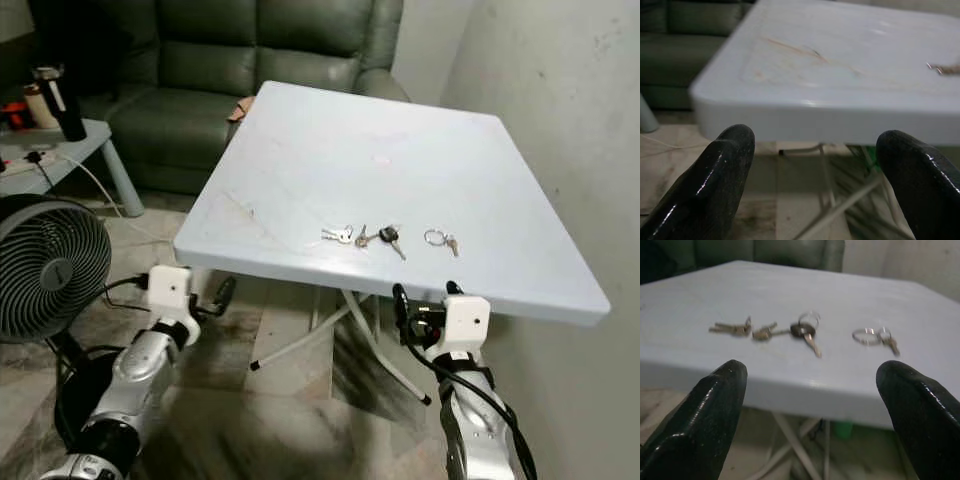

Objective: Hang keys on a hook

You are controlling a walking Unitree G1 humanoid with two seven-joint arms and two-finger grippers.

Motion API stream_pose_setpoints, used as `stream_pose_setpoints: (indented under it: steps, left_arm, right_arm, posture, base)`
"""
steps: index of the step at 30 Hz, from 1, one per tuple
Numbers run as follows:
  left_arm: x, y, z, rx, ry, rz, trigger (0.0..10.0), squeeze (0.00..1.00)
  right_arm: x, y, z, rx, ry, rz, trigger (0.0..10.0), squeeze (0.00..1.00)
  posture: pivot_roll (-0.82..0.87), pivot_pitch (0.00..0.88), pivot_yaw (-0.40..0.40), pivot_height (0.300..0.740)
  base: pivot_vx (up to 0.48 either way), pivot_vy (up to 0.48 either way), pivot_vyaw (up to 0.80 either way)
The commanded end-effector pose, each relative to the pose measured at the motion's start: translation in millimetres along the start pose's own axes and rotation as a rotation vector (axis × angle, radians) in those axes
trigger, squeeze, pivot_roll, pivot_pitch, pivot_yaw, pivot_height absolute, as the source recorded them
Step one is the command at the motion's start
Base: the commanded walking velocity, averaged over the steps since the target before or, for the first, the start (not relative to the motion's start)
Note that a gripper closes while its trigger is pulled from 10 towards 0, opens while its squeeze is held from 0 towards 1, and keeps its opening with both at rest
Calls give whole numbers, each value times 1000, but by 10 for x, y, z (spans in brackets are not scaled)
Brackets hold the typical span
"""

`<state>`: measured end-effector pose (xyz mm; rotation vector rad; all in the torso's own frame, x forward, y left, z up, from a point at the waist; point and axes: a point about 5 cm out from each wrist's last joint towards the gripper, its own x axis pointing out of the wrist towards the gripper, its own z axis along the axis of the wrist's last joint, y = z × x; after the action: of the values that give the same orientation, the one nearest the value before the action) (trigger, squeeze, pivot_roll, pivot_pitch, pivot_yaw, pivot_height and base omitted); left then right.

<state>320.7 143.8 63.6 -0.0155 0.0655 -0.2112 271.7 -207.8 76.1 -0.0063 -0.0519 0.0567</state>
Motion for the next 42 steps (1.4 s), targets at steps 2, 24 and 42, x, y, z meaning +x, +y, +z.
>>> stream_pose_setpoints:
  steps: [2, 24, 42]
  left_arm:
    - [11, -51, 3, 2, 0, -4, 10000, 0]
    - [22, -29, 20, 11, 3, 23, 10000, 0]
    - [43, -127, 100, 101, -46, 13, 10000, 0]
  right_arm:
    - [-26, -60, -10, -8, 13, -12, 10000, 0]
    - [-31, -71, 1, -9, 14, -14, 10000, 0]
    - [-15, -58, -9, -16, 21, 4, 10000, 0]
  posture:
    - [54, 53, -68, 740]
    - [50, 70, -69, 740]
    - [56, 66, -68, 740]
  base:
    - [0, 120, 0]
    - [381, 0, 0]
    - [0, 0, 0]
